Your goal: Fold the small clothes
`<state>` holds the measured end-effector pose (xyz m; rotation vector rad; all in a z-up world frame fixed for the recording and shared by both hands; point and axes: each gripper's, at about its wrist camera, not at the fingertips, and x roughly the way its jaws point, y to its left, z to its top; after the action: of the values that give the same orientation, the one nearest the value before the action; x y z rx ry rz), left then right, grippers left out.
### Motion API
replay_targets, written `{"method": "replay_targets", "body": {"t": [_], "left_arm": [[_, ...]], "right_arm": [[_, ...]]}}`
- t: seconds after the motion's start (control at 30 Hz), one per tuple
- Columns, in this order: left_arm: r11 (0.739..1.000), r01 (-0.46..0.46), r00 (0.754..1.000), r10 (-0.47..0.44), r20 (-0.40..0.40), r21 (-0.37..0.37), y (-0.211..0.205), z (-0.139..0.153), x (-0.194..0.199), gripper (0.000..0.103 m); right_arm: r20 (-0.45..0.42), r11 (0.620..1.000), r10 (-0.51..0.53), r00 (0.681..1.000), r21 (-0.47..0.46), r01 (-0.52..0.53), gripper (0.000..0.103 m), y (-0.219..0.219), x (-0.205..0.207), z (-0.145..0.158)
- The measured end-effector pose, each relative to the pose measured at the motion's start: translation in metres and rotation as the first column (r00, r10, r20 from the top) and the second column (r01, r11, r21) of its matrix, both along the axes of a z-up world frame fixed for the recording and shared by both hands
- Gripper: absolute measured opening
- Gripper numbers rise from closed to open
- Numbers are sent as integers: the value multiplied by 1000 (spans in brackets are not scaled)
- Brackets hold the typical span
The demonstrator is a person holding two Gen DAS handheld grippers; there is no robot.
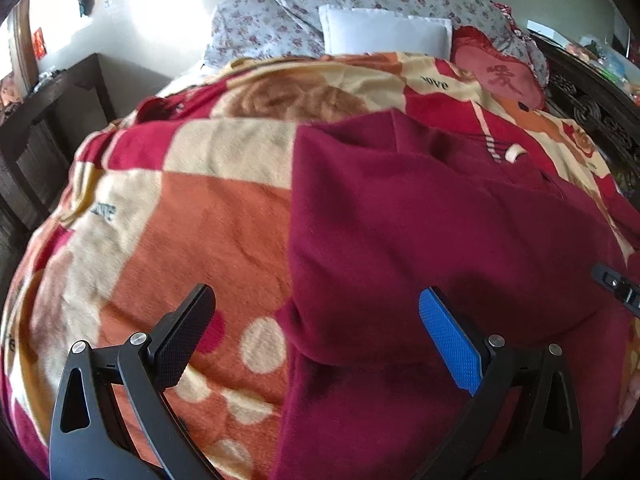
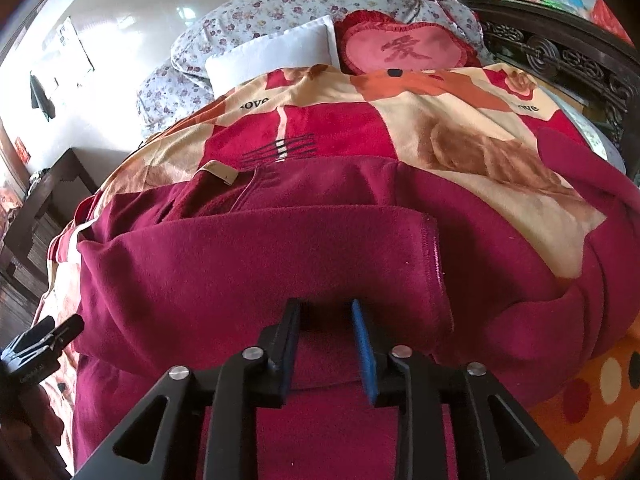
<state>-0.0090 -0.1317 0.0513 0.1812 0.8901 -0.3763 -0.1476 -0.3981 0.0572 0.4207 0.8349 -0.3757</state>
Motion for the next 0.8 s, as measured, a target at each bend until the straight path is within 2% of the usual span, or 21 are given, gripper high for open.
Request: {"method": "replay_targets", "body": {"t": [0.07,0.13,0.2,0.37,0.53,0.6,0.7,0.8], "left_arm": [[1000,7,1000,-7,-25,3,-2,-8,0,102],[1000,14,998,-13,-54,10,-4,-17,2,102],[1000,14,996,-13,-87,20,-6,-26,4,102],[1000,-11,993,9,-119,-16,-2,-33,7,102],[1000,-3,997,1,-73,-29,-1,-14,-2,102],[999,6,999,-9,-52,-41,-1,-5,-5,102],[999,18,999,-20,-43,-51,-4,-1,-6,102],[999,20,998,-23,-63,-45,-9,-9,-3,102]], "right_arm": [[7,1000,5,1000,-6,-5,38,2,1,-1],[12,1000,8,1000,-25,-7,41,7,2,-3],[11,999,6,1000,-45,-6,42,9,3,-4],[23,999,16,1000,-43,-15,43,8,1,-4],[6,1000,25,1000,-19,-25,43,7,-1,3],[32,999,31,999,17,-31,43,2,-8,10],[71,1000,-21,997,19,20,43,-13,-26,24],[96,996,-89,991,-8,90,43,-36,-45,39]]}}
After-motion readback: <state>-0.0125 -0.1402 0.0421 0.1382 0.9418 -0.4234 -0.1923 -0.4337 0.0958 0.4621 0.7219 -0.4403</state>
